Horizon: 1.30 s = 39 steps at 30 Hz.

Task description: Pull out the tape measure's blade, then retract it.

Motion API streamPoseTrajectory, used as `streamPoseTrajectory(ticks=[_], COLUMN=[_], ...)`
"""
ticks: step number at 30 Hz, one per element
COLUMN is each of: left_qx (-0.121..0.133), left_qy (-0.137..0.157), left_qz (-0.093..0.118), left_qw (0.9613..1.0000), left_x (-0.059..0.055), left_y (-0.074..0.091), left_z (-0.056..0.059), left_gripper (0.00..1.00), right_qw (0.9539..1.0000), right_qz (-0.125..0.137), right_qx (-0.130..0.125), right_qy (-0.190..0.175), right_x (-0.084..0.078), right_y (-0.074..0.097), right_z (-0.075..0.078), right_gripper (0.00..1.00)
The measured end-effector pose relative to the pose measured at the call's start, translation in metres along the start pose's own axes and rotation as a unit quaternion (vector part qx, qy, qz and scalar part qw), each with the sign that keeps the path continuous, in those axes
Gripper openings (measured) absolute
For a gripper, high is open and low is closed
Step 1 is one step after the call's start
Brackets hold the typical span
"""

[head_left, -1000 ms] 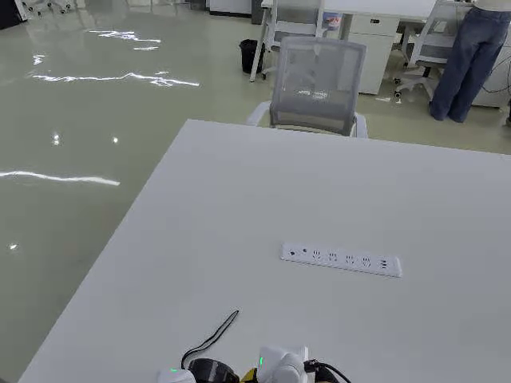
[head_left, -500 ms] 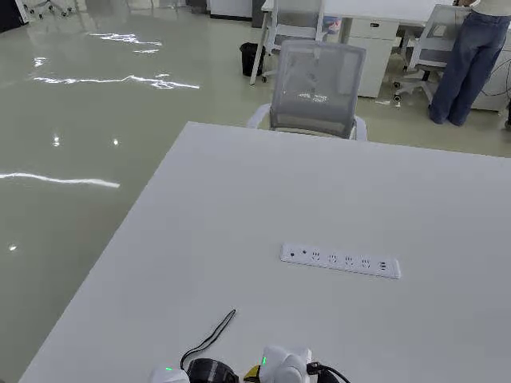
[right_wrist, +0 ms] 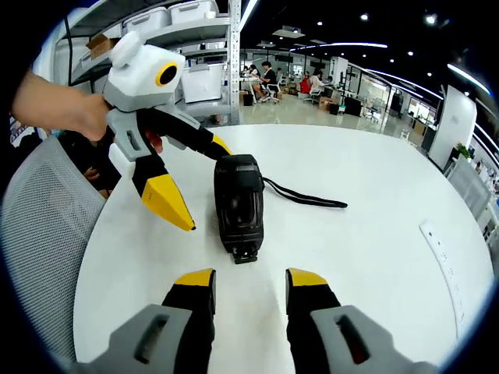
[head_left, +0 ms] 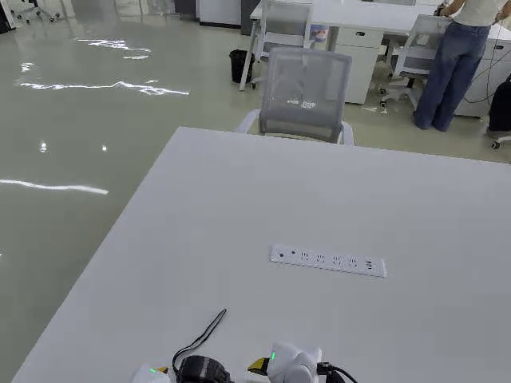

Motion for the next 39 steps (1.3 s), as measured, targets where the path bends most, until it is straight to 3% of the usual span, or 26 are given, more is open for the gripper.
streamPoseTrajectory(ticks=[6, 15, 22, 26, 35, 39], left_qx=[-0.018, -0.036, -0.051, -0.069, -0.072, -0.075], left_qy=[-0.041, -0.067, -0.102, -0.110, -0.114, -0.127], left_qz=[-0.028, -0.046, -0.059, -0.061, -0.049, -0.049], left_qw=[0.9986, 0.9961, 0.9917, 0.9897, 0.9896, 0.9878], left_x=[-0.004, -0.011, -0.008, -0.005, 0.002, 0.003], left_y=[0.010, 0.022, 0.031, 0.036, 0.050, 0.055], left_z=[0.002, 0.001, 0.007, 0.011, 0.012, 0.014], left_gripper=[0.79, 0.82, 0.86, 0.88, 0.91, 0.92], right_qw=[0.9991, 0.9946, 0.9902, 0.9874, 0.9820, 0.9798], right_qz=[-0.001, 0.003, 0.011, 0.011, 0.009, 0.007], right_qx=[-0.028, -0.070, -0.094, -0.106, -0.131, -0.135], right_qy=[-0.032, -0.076, -0.102, -0.117, -0.136, -0.147], right_x=[-0.011, -0.029, -0.039, -0.047, -0.066, -0.075], right_y=[0.027, 0.061, 0.089, 0.104, 0.139, 0.150], right_z=[0.000, -0.004, -0.010, -0.015, -0.022, -0.024], right_gripper=[0.41, 0.49, 0.55, 0.59, 0.65, 0.73])
Point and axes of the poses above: the centre of the closed fingertips' face, and the gripper's own axes: y roughly backward along the fingers, z roughly to its right, x roughly out of its top, the point moved 10 cm from there along y, roughly backward along the fingers, and after that the axes turned 13 degrees about -x, right-handed, at the moved point
